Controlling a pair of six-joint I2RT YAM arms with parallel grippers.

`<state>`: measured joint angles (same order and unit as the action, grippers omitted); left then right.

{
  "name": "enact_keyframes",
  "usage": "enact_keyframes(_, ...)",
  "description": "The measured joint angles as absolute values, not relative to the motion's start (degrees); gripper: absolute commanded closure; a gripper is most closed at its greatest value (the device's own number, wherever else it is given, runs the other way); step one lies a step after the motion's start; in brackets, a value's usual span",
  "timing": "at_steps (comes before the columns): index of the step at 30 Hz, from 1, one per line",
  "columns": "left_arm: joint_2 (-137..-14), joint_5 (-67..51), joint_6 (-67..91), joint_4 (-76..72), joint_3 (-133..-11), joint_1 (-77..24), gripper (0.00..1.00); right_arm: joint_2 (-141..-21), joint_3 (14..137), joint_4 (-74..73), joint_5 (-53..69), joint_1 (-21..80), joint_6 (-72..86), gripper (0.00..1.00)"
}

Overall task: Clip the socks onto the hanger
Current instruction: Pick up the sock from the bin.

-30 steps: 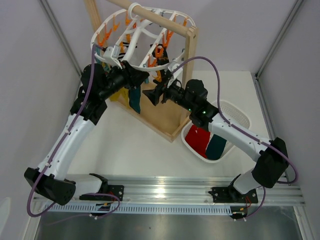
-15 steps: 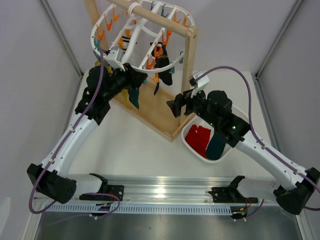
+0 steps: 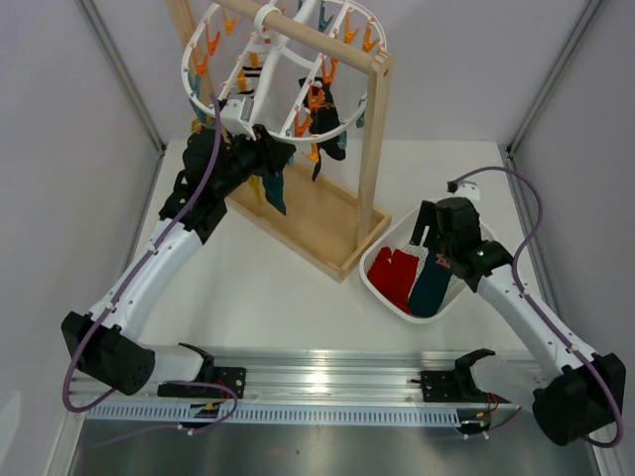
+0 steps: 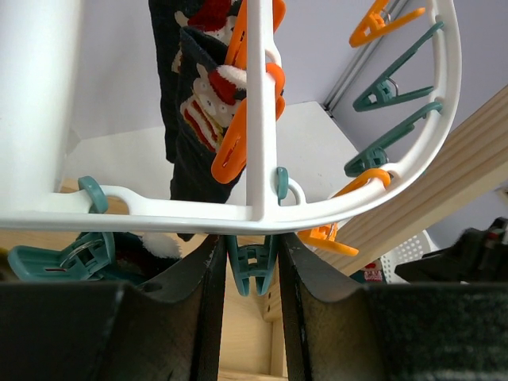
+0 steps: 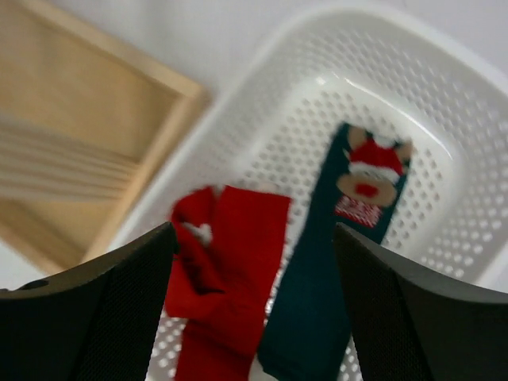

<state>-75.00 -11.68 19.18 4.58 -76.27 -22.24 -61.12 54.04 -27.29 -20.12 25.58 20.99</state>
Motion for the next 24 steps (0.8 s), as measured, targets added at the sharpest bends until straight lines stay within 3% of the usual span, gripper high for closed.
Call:
enact_keyframes(7,-75.0,-11.1,18.9,4.6,-76.3,-22.4,0.93,-68.9,46.7,-25.1,-17.3,11.9,26.4,0.27)
enact_keyframes(18,-75.0,-11.0,18.9,4.8,-76.3,-22.4,0.93,-88.2,46.5,-16.6,-16.3,4.9,30.3,0.28)
enact_keyframes(20,-75.0,-11.0,18.9,4.9,-76.3,-22.4,0.93,-89.8,46.5,-15.9,-16.0,4.7,30.3,0.34)
enact_keyframes(23,-75.0,-11.0,19.0,4.9,-76.3,-22.4,0.93,-90.2,46.7,-14.1,-14.7,4.8,30.2,0.56)
enact_keyframes(24,-75.0,-11.0,19.0,4.9,-76.3,-22.4,0.93,-90.4,46.7,-13.7,-14.1,4.8,30.2,0.7)
